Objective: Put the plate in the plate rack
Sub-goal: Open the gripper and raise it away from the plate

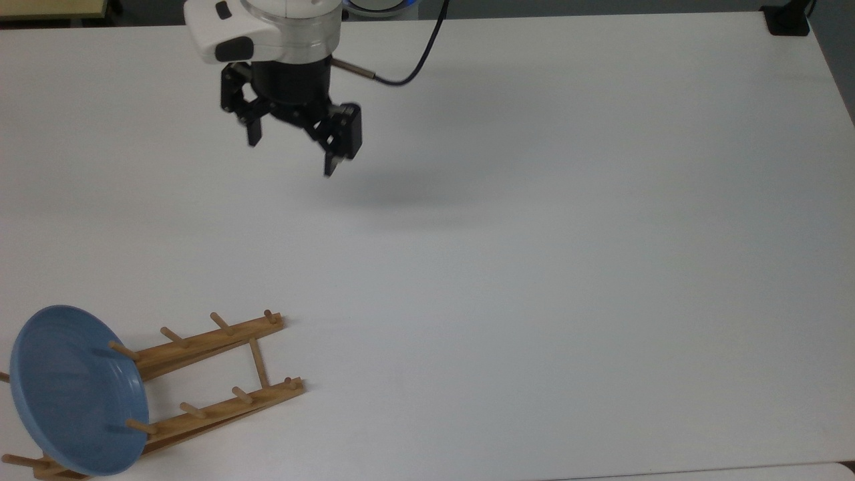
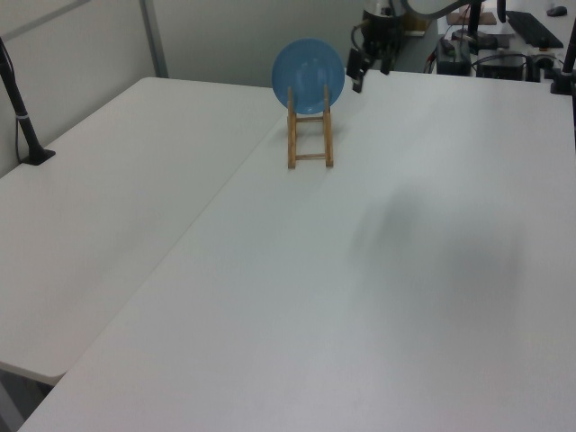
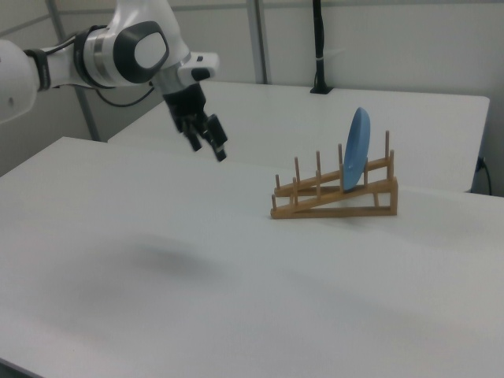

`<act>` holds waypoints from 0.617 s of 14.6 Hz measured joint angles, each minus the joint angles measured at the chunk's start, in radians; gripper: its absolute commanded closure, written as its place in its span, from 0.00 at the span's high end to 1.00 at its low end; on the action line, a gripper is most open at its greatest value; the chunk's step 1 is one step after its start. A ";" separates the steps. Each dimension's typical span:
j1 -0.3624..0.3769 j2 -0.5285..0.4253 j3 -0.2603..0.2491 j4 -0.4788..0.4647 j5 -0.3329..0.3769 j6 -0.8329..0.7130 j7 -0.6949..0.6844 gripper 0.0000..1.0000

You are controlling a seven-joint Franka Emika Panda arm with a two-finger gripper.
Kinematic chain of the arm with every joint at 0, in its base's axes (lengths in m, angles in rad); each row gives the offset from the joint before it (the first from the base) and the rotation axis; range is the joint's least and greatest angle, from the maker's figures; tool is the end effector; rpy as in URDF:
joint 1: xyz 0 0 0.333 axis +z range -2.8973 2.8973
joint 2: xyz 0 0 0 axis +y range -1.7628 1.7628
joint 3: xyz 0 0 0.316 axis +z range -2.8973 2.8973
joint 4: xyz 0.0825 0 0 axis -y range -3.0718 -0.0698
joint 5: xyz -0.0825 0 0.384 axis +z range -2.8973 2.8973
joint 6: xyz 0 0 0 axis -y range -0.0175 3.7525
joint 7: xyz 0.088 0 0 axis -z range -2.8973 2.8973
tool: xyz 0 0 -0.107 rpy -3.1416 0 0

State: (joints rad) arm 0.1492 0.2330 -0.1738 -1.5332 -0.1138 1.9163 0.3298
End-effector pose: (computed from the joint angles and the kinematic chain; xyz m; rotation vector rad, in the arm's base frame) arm 0.6482 -0.0128 0.5380 2.9685 -0.4735 0.2625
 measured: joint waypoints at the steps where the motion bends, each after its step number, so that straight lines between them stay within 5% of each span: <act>1: -0.005 -0.024 0.001 -0.027 0.021 -0.033 -0.045 1.00; 9: -0.079 -0.201 0.012 -0.111 0.076 -0.234 -0.275 1.00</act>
State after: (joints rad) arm 0.0705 0.0323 -0.1617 -1.6438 -0.0374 1.6825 0.0544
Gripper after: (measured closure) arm 0.000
